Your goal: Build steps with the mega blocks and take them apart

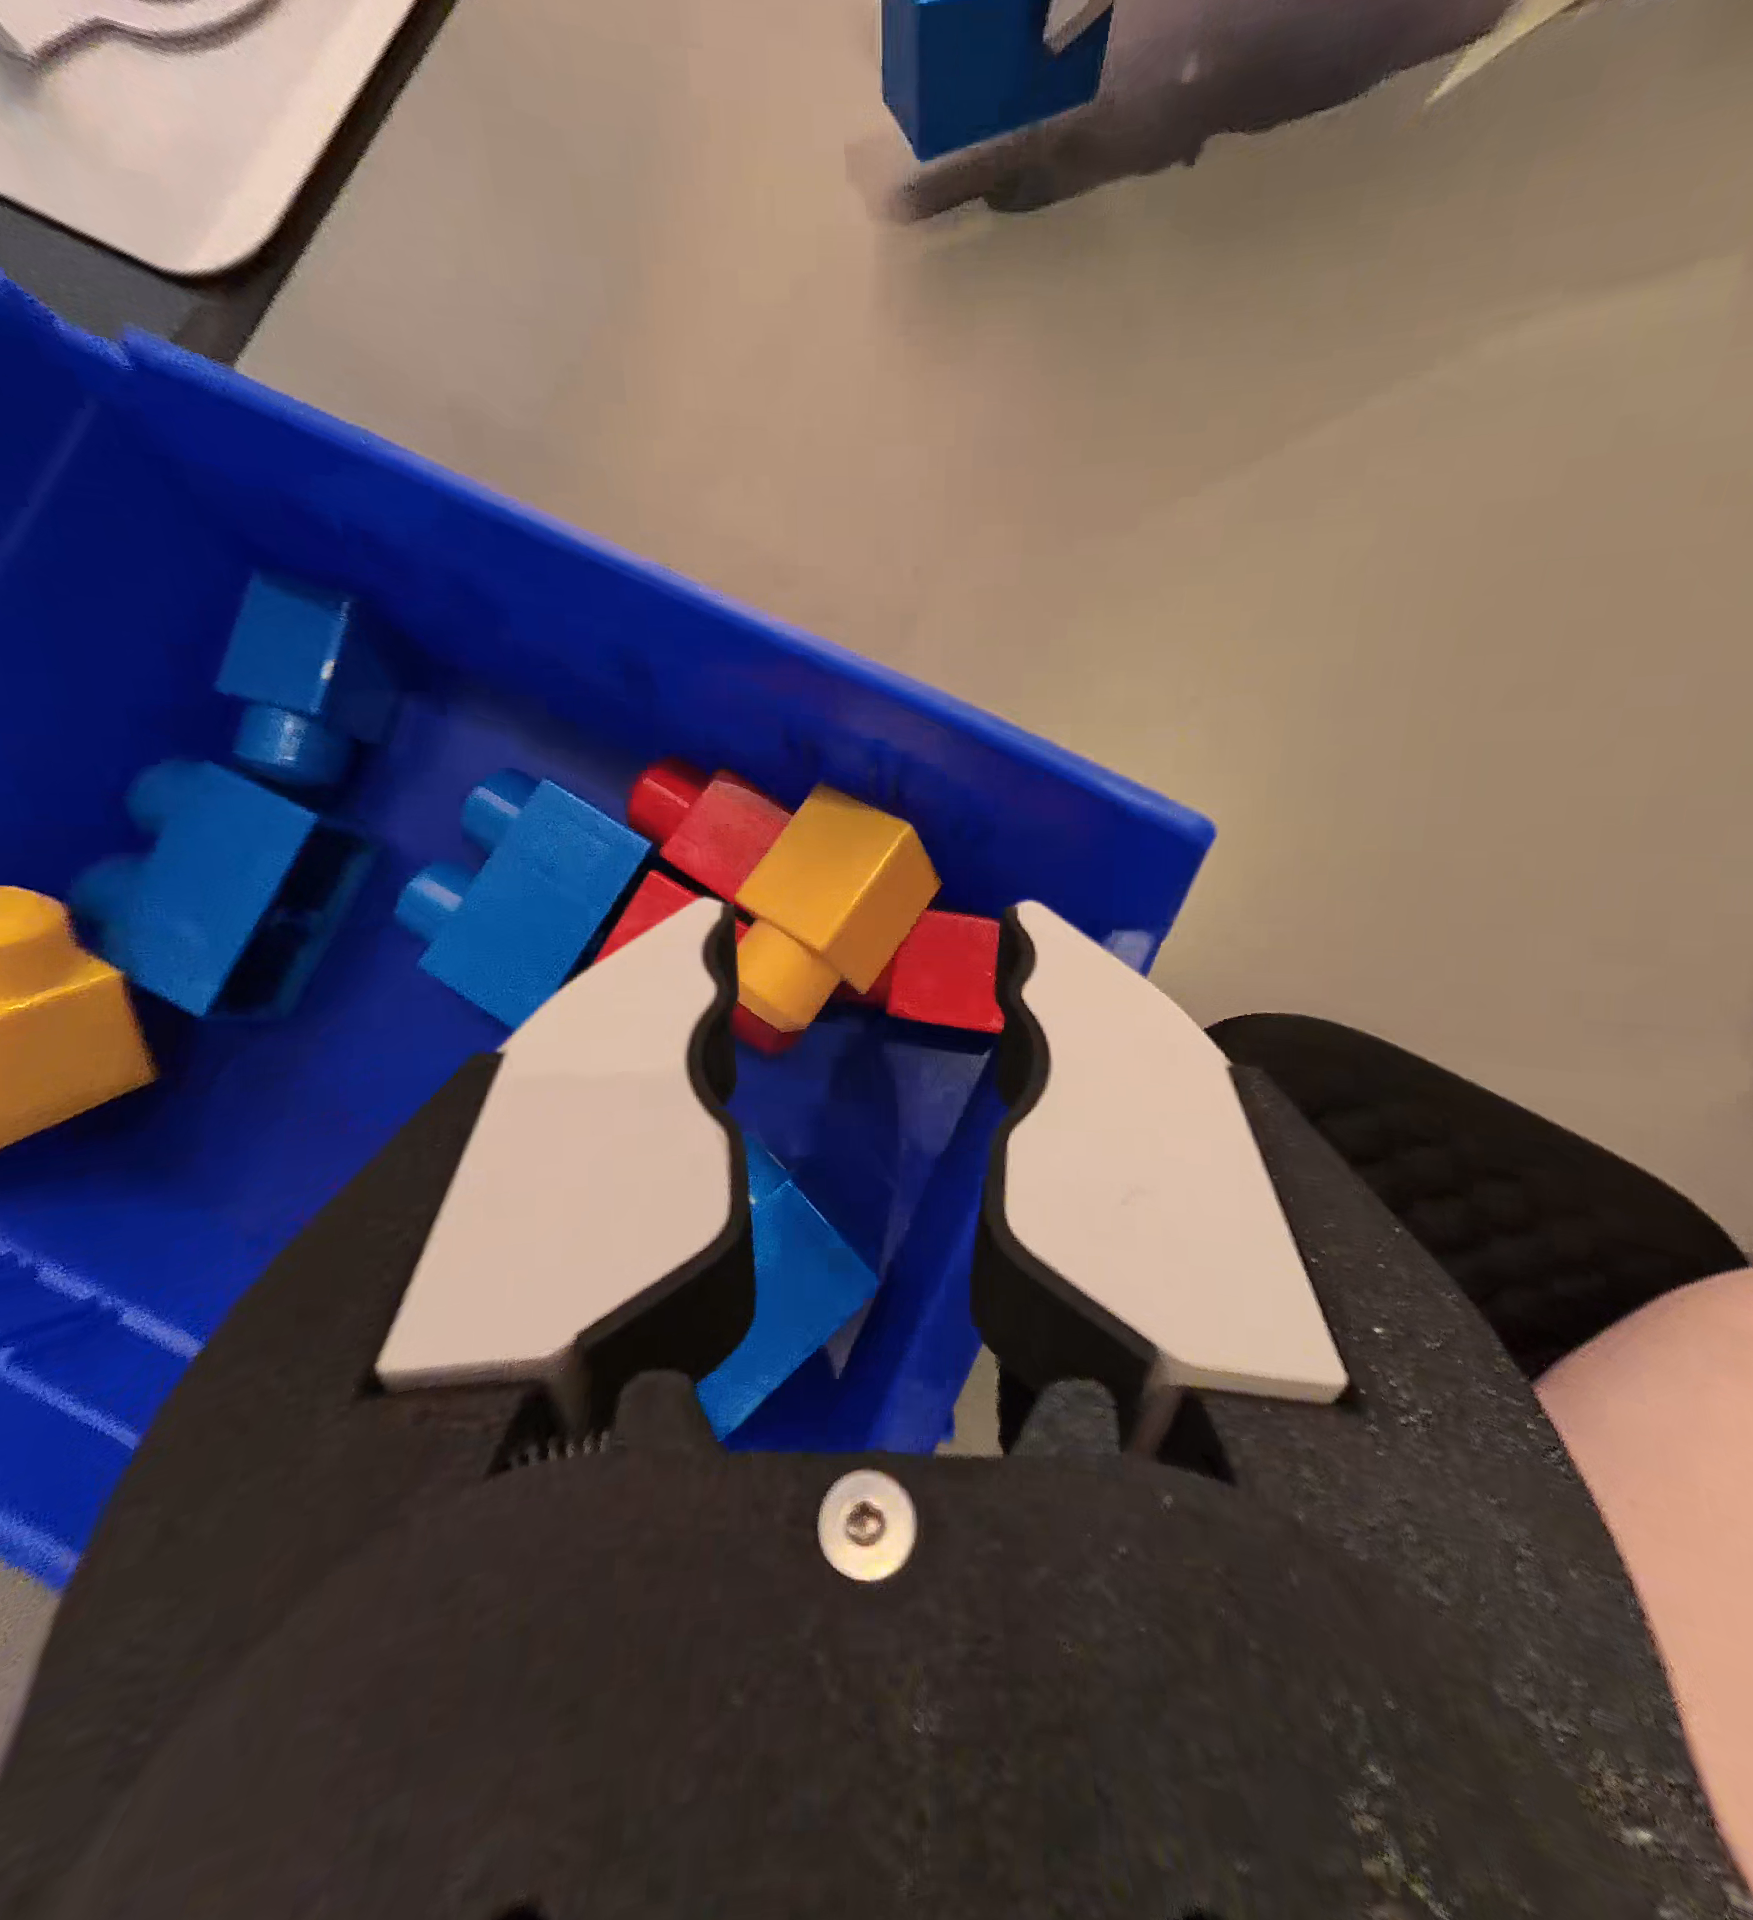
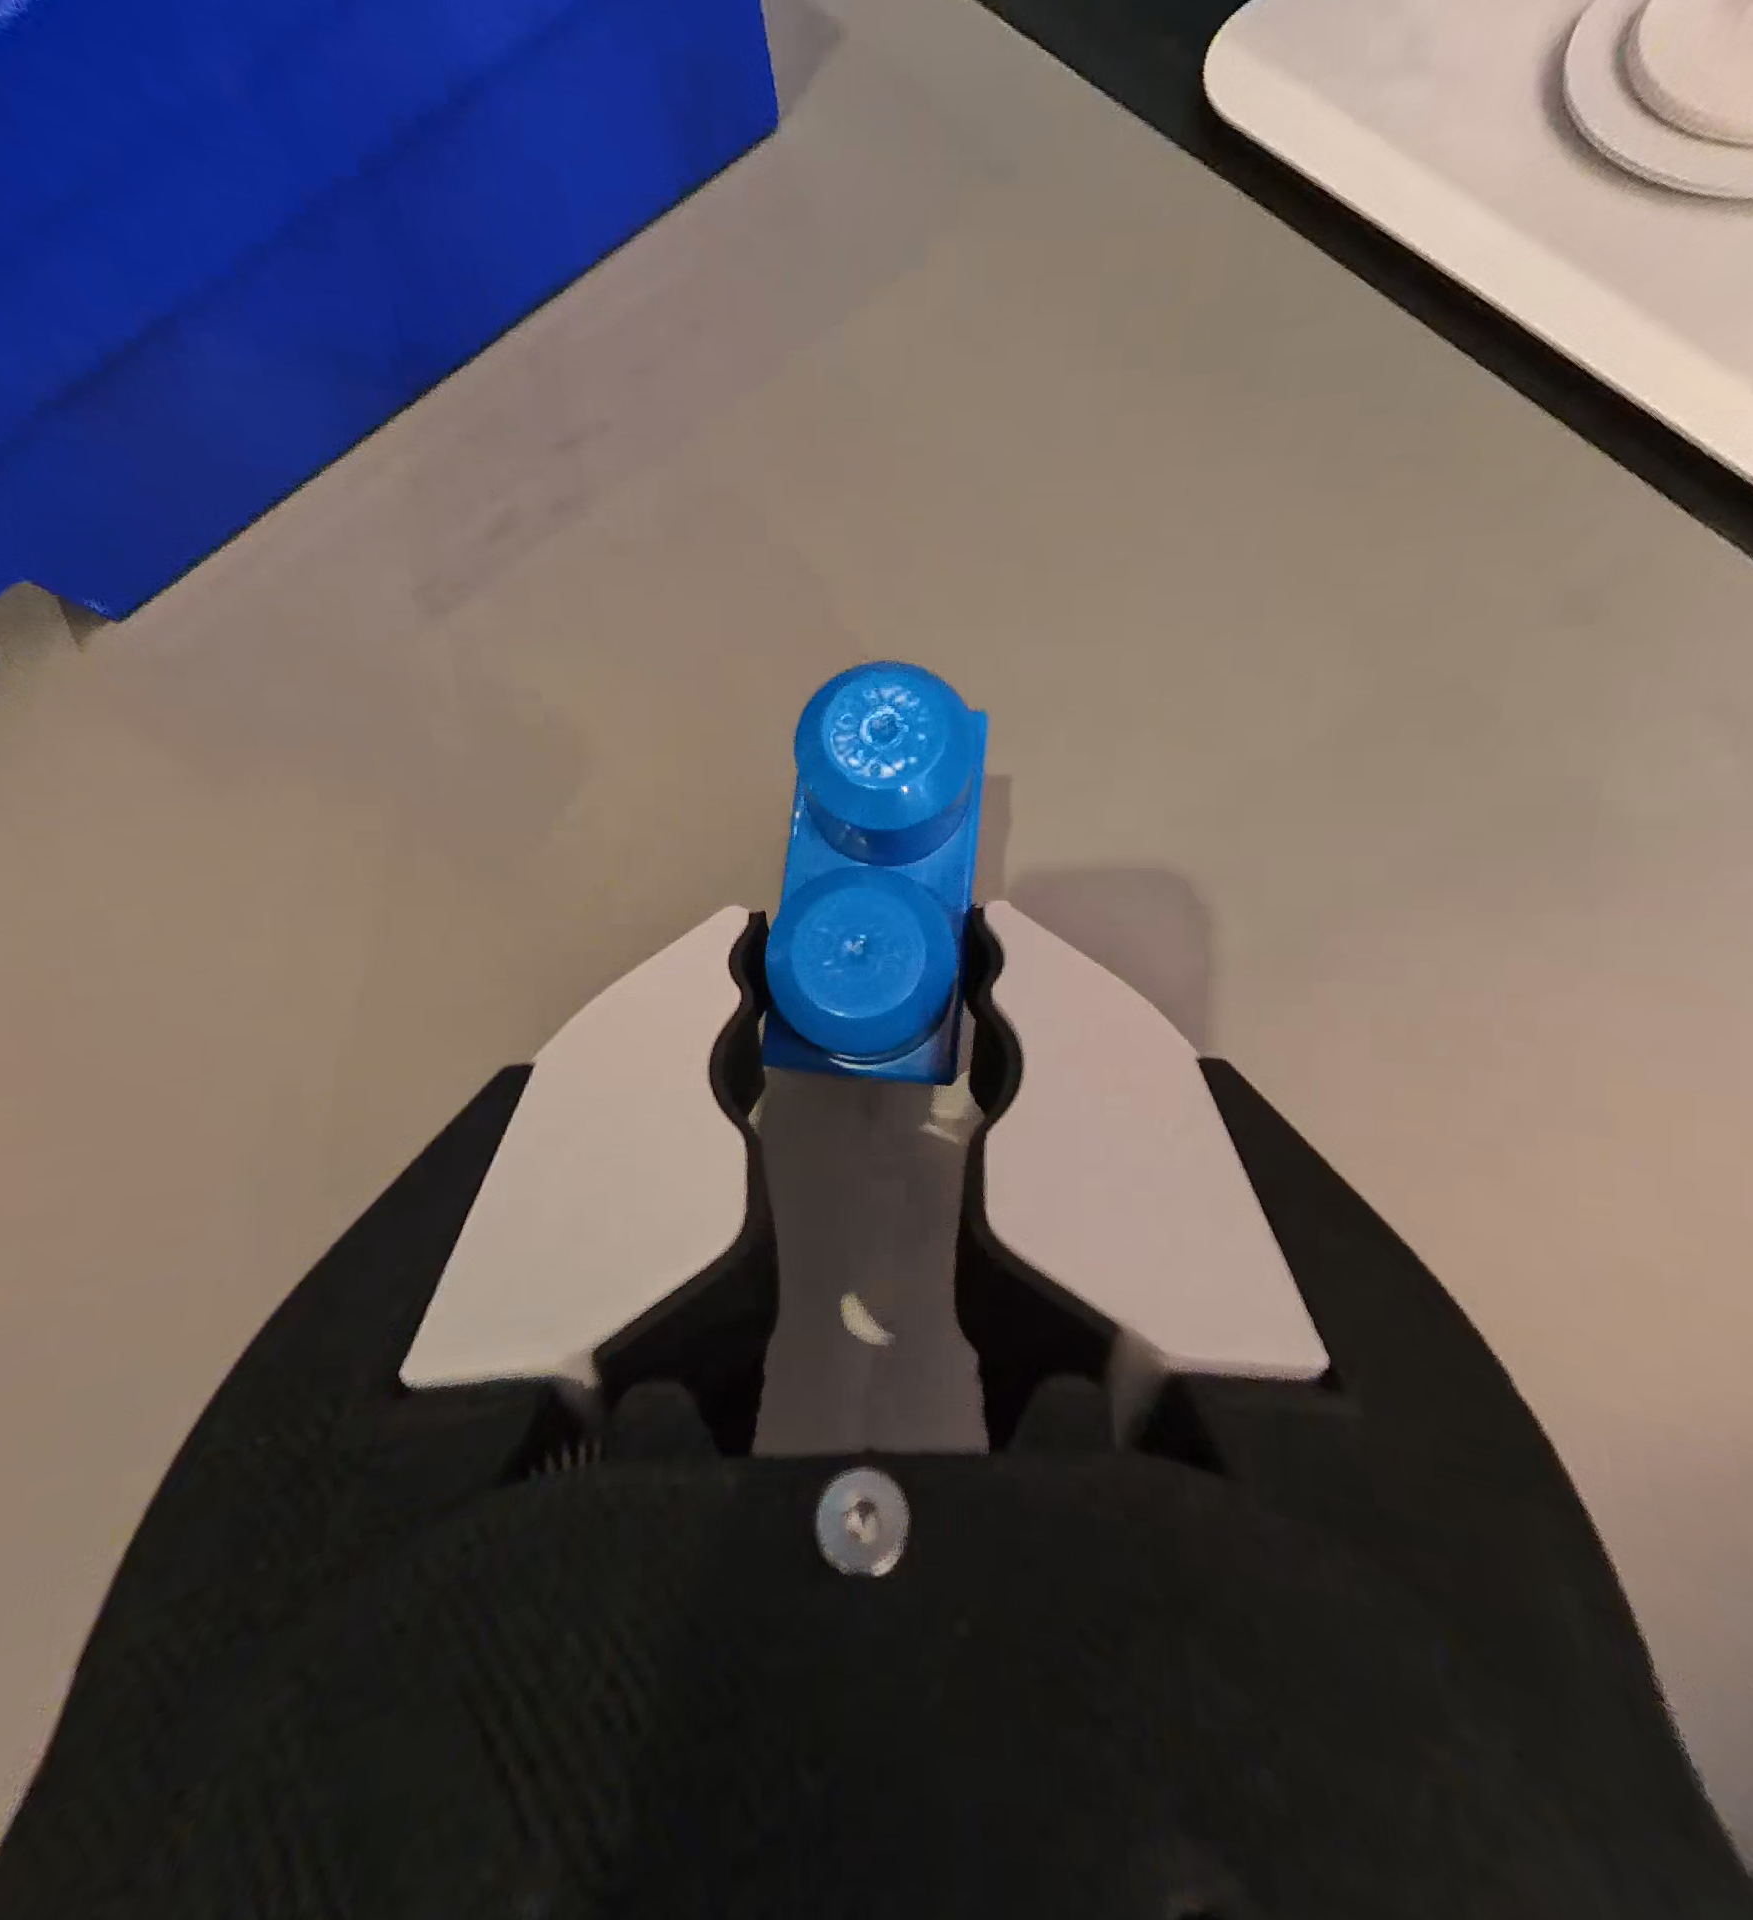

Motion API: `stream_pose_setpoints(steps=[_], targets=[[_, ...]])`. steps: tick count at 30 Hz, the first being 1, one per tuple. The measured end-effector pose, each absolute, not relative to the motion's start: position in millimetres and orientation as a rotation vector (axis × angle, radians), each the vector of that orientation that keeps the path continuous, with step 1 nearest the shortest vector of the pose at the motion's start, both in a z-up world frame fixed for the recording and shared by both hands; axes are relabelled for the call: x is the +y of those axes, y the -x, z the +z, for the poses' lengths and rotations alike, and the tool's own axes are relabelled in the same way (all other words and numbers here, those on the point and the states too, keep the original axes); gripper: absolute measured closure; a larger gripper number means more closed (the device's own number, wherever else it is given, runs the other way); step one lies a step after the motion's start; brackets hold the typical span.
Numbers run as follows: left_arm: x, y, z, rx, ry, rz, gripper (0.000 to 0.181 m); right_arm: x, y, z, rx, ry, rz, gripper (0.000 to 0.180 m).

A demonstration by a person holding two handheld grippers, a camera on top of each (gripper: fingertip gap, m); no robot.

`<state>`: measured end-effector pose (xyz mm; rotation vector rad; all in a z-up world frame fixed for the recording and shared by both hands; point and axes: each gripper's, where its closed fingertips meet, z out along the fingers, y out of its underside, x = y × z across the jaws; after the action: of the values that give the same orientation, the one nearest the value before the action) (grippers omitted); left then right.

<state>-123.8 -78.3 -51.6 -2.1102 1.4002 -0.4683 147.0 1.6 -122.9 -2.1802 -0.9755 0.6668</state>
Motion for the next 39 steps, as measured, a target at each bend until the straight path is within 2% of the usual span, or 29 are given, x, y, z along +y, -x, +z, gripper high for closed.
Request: stream_pose_setpoints(steps=[5, 9, 17, 22, 28, 34, 39], targets=[[-70.4, 122.9, -87.3, 1.463, 2.210, -0.494, 0.123, 2.9, -150.2, -130.5, -1.000, 2.185, 0.625, 0.143], [-64.2, 116.2, -106.0, 1.492, 2.255, -0.541, 0.124, -1.1, -147.9, -134.2, -1.043, 2.185, 0.608, 0.142], [-64.5, 117.8, -121.2, 1.508, 2.281, -0.587, 0.129, -9.8, -138.3, -120.6, -1.106, 2.114, 0.622, 0.140], [-66.0, 117.6, -117.6, 1.504, 2.258, -0.631, 0.140, -11.8, -136.3, -115.4, -1.113, 2.093, 0.632, 0.140], [-60.5, 127.1, -83.1, 1.462, 2.176, -0.430, 0.141, -6.8, -139.6, -98.1, -1.101, 2.030, 0.575, 0.139], [-44.8, 139.8, -26.8, 1.334, 2.122, 0.082, 0.141, -16.5, -135.4, -27.4, -1.156, 1.672, 0.359, 0.137], [-37.9, 57.3, 3.2, 1.400, 1.908, 0.104, 0.141, -75.4, -98.4, 1.6, -1.357, 1.413, 0.324, 0.137]])
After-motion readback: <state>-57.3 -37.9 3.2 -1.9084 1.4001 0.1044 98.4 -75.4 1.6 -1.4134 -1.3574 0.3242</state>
